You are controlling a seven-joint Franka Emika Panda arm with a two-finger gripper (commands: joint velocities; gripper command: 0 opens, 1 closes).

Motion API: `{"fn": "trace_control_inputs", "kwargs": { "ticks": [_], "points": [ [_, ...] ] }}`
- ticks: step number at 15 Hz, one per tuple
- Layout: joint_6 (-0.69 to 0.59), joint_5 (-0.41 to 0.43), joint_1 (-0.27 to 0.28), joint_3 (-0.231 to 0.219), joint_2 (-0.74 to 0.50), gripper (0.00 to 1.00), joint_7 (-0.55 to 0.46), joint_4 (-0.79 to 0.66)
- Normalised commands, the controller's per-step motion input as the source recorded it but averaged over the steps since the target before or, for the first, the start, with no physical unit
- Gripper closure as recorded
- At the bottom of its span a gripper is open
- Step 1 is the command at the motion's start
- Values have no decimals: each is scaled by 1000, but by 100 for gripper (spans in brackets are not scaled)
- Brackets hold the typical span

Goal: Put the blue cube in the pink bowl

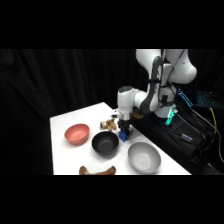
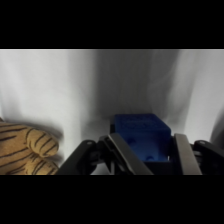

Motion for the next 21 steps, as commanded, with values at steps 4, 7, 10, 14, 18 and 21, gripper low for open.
{"fn": "trace_control_inputs", "kwargs": {
  "ticks": [4,7,10,14,18,21],
  "points": [
    [55,-101,-29,-35,-42,75,20,-5],
    [-215,-156,61,-126,-219,77,105,-27],
    [-372,-158,65,-121,-368,77,118,6],
    [-467,-152,37,-80,-386,77,114,55],
    [-479,-96,-4,-12,-349,77,60,88],
    [-472,-78,-32,-10,-311,77,21,126]
  ]
}}
